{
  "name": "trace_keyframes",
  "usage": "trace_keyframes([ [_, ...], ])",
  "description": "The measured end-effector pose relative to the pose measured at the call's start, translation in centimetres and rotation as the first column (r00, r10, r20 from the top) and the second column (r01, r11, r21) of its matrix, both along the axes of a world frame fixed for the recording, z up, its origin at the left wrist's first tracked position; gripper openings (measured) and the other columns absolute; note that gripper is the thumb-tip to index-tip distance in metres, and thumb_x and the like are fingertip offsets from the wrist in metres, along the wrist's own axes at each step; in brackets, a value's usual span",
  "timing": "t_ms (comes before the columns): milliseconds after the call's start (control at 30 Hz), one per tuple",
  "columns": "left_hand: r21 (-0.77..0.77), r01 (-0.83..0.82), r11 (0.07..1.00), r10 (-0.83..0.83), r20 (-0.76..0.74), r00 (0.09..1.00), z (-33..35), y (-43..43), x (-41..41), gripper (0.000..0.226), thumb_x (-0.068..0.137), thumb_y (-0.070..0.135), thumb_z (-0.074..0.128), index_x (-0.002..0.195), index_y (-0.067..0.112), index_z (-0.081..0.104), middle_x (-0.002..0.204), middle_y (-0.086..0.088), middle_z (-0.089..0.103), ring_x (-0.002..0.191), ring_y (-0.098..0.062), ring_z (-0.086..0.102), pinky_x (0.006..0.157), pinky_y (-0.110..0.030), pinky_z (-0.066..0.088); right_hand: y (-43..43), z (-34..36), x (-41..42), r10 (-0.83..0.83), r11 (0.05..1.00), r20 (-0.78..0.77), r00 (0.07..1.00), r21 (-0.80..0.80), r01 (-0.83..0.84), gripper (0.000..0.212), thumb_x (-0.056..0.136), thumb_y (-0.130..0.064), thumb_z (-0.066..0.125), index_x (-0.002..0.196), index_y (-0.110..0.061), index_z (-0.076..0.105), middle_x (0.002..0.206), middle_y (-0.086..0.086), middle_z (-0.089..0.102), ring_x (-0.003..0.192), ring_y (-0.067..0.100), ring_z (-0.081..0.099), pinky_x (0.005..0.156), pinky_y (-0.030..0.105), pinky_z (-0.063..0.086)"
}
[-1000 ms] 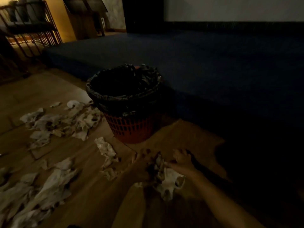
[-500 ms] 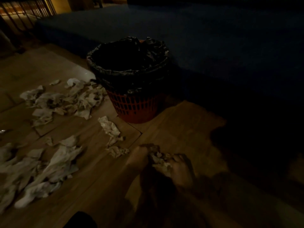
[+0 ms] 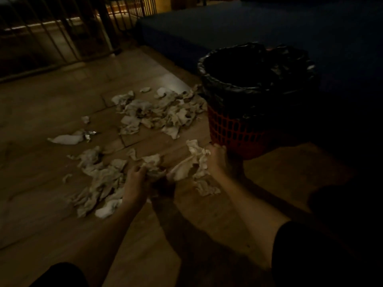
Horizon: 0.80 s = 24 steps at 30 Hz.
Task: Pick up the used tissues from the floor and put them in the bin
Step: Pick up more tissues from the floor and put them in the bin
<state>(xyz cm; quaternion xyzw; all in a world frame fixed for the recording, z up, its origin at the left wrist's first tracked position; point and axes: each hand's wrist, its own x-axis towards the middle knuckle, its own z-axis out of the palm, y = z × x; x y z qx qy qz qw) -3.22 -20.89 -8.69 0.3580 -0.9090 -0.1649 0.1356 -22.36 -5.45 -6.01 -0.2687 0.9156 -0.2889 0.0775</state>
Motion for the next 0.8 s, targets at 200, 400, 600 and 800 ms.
trace_keyframes([
  [200, -0.025, 0.094, 0.995, -0.082, 0.289, 0.954, -2.2, -4.3, 3.3, 0.060, 0.076, 0.028, 0.068, 0.130, 0.017, 0.046, 0.135, -0.014, 0.045, 0.115, -0.039, 0.049, 0.091, -0.049, 0.047, -2.9, -4.6, 2.7, 0.179, 0.958, -0.007, 0.984, 0.228, -0.173, 0.037, 0.095, -0.015, 0.044, 0.132, -0.014, 0.043, 0.144, 0.013, 0.038, 0.129, 0.031, 0.036, 0.103, 0.041, 0.037],
  [400, 0.101, 0.115, 0.988, -0.133, 0.196, 0.972, -2.6, -1.4, 2.6, 0.044, 0.075, 0.010, 0.066, 0.118, 0.017, 0.057, 0.112, -0.010, 0.064, 0.103, -0.030, 0.059, 0.084, -0.041, 0.051, -0.9, -5.0, 3.7, 0.189, 0.975, -0.086, 0.978, 0.131, -0.177, 0.023, 0.087, -0.012, 0.058, 0.108, -0.021, 0.062, 0.118, 0.006, 0.062, 0.098, 0.023, 0.058, 0.081, 0.031, 0.054],
  [600, 0.088, 0.021, 0.996, -0.010, -0.121, 0.993, -0.4, -1.8, 4.4, 0.038, 0.077, -0.007, 0.058, 0.113, 0.006, 0.061, 0.109, -0.017, 0.066, 0.098, -0.033, 0.063, 0.078, -0.041, 0.054, 1.8, -0.7, 2.4, 0.148, 0.988, 0.065, 0.987, 0.024, -0.149, 0.029, 0.096, -0.011, 0.046, 0.123, -0.010, 0.058, 0.122, 0.011, 0.062, 0.106, 0.025, 0.058, 0.046, 0.003, 0.032],
  [800, -0.027, -0.002, 1.000, 0.008, 0.210, 0.978, -2.1, -1.1, 10.7, 0.051, 0.078, 0.027, 0.064, 0.126, 0.026, 0.048, 0.133, -0.007, 0.050, 0.119, -0.037, 0.047, 0.084, -0.046, 0.051, 4.6, -6.1, 8.8, 0.211, 0.959, -0.144, 0.967, 0.219, -0.177, 0.033, 0.091, -0.025, 0.053, 0.124, -0.029, 0.053, 0.142, -0.001, 0.043, 0.124, 0.026, 0.037, 0.093, 0.037, 0.040],
])
